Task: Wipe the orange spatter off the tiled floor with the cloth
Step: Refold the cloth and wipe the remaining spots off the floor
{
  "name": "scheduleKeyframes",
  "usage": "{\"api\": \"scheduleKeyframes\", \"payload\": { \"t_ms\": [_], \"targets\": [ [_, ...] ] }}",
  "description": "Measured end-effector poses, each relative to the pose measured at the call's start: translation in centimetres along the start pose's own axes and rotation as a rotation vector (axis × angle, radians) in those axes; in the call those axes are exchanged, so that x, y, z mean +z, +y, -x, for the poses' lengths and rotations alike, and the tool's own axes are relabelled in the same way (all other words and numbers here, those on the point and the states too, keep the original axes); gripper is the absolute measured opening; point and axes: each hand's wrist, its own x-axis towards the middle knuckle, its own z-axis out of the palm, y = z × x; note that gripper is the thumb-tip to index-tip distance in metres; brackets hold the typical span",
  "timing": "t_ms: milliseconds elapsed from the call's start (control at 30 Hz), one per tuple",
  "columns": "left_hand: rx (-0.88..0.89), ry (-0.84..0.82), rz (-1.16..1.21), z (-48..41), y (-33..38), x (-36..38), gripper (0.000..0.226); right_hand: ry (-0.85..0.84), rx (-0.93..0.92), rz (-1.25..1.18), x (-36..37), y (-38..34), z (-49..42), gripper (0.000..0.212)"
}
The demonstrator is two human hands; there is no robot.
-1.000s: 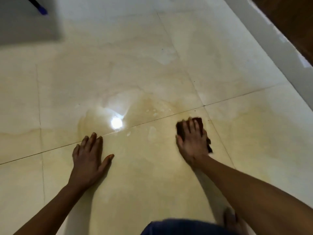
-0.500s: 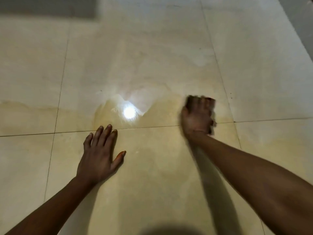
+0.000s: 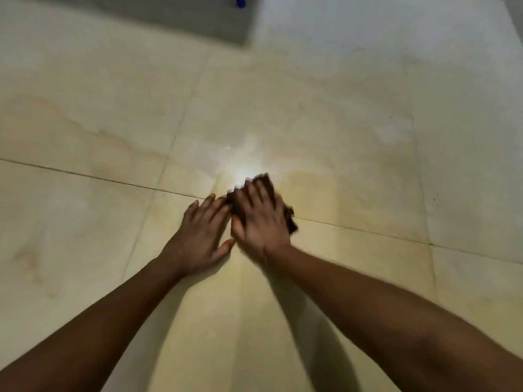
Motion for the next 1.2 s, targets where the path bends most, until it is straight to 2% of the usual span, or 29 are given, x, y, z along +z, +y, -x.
{"api": "scheduleKeyframes", "payload": {
  "t_ms": [67,133,200,267,300,367,400,467,533,567,633,700,733,800,833,900,967,1000,1067,1133,1167,1200],
  "targets": [
    [-0.102,0.034,0.001,2.6,-2.1,-1.3,0.073,-0.071,-0.195,0.020,0.0,1.1,5.5,0.067],
    [-0.227,0.027,0.002,6.3,-4.4,-1.8,0.072,-0.086,-0.218,0.040,-1.3,5.8,8.5,0.067],
    [-0.339,0.022,-0.009,10.4,-7.0,-1.8,0.073,-0.035,-0.030,0.049,-2.2,7.9,5.5,0.065],
    [-0.434,0.056,-0.014,13.4,-9.1,-1.6,0.074,0.034,0.154,0.048,-1.6,3.9,-0.5,0.059],
    [-0.480,0.079,-0.021,14.6,-10.1,-1.6,0.074,0.046,0.133,0.050,-1.0,0.0,-2.7,0.057],
    [-0.547,0.118,-0.040,16.6,-12.1,-1.8,0.074,0.048,-0.106,0.035,1.7,-7.8,-3.6,0.057],
    [-0.577,0.131,-0.046,17.4,-13.0,-1.9,0.074,-0.006,-0.259,0.010,2.6,-10.3,-1.8,0.059],
    [-0.630,0.136,-0.034,18.5,-14.3,-1.9,0.076,-0.138,-0.487,0.031,3.4,-9.4,4.0,0.067],
    [-0.676,0.153,0.009,18.7,-14.9,-1.9,0.078,-0.182,-0.573,0.065,1.6,-4.3,7.3,0.069],
    [-0.685,0.155,0.018,19.1,-15.3,-1.6,0.078,-0.146,-0.552,0.057,1.1,-2.3,6.7,0.068],
    [-0.682,0.190,0.013,18.7,-14.8,-0.6,0.076,-0.069,-0.314,0.085,0.4,-0.3,2.1,0.068],
    [-0.688,0.218,0.013,18.8,-15.1,0.1,0.074,0.013,-0.064,0.074,1.2,-5.6,-3.8,0.070],
    [-0.683,0.224,0.012,18.8,-15.3,0.3,0.074,0.033,-0.049,0.070,1.9,-9.5,-4.8,0.067],
    [-0.679,0.225,0.005,18.8,-15.4,0.3,0.073,0.031,-0.257,0.049,4.0,-15.3,-2.1,0.062],
    [-0.682,0.224,0.014,18.8,-15.4,0.1,0.073,-0.054,-0.397,0.053,4.4,-16.1,1.1,0.065],
    [-0.682,0.206,0.020,18.7,-15.2,-0.2,0.073,-0.215,-0.612,0.122,4.0,-12.5,7.7,0.072],
    [-0.674,0.187,0.024,18.8,-15.0,-0.3,0.072,-0.318,-0.725,0.194,1.9,-6.8,10.1,0.075],
    [-0.677,0.192,0.027,18.9,-15.0,-0.3,0.072,-0.302,-0.701,0.226,1.0,-4.6,8.9,0.075],
    [-0.675,0.210,0.018,18.8,-15.2,-0.1,0.072,-0.211,-0.444,0.236,0.3,-4.1,3.4,0.074],
    [-0.667,0.230,0.015,18.6,-15.2,0.1,0.071,-0.116,-0.165,0.173,1.0,-8.9,-3.0,0.073],
    [-0.665,0.240,0.019,18.7,-15.4,0.4,0.070,-0.099,-0.125,0.149,2.0,-12.2,-4.8,0.071],
    [-0.661,0.253,0.024,18.7,-15.5,0.6,0.069,-0.063,-0.160,0.126,3.2,-15.3,-5.1,0.069]
  ]
}}
